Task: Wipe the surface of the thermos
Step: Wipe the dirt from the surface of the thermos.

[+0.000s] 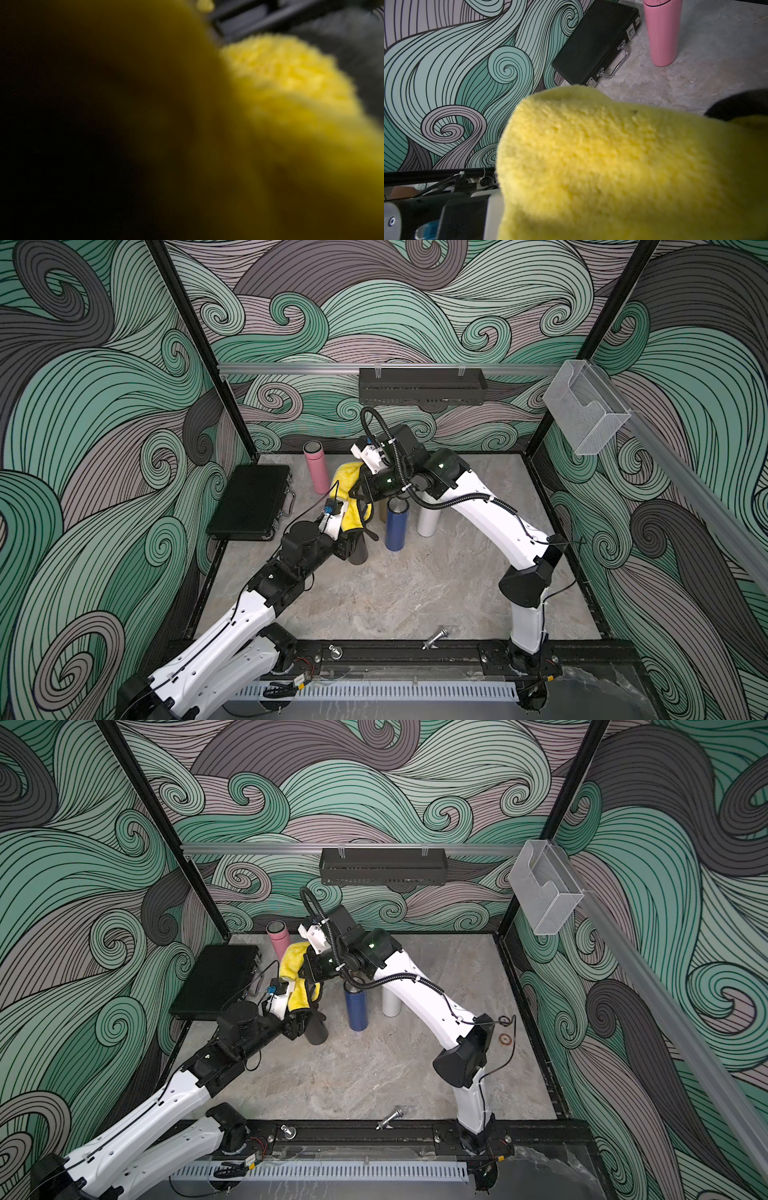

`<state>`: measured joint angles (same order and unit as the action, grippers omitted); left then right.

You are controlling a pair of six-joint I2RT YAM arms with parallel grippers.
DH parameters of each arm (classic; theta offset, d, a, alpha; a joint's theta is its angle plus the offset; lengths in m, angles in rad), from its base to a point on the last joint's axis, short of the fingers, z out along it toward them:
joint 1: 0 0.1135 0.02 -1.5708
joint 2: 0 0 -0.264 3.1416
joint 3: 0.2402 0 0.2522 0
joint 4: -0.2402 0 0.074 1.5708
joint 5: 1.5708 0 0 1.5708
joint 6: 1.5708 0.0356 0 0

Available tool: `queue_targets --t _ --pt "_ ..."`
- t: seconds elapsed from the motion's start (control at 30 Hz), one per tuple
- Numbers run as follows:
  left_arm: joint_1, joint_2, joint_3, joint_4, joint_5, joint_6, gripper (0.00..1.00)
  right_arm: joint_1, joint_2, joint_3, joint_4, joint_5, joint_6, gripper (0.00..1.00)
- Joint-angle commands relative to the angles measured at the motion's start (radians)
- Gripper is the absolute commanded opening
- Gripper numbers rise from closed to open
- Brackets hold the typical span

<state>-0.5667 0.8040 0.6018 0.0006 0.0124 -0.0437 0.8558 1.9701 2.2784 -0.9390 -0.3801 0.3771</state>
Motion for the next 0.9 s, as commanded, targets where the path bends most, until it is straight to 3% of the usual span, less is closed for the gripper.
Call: queue_targets --t 0.0,0.2,0.63,0.87 --pt "-0.009 0.0 0.038 0.087 0.007 0.012 0.0 0.031 0.032 0.032 -0.005 -0.028 0.0 0.0" --pt "-0.009 -0.017 0.033 0.093 -0.045 -0.002 0.0 0.07 0.051 -0.02 -0.026 -0.031 0.0 0.0" --pt "-0.007 -0.013 0.03 0.099 -0.096 -0.009 0.0 0.068 -0.183 -0.379 0.053 0.039 0.014 0.0" --pt "-0.008 0.027 0.039 0.11 -0.014 -0.009 0.0 0.041 -0.052 -0.178 0.069 0.021 0.001 0.0"
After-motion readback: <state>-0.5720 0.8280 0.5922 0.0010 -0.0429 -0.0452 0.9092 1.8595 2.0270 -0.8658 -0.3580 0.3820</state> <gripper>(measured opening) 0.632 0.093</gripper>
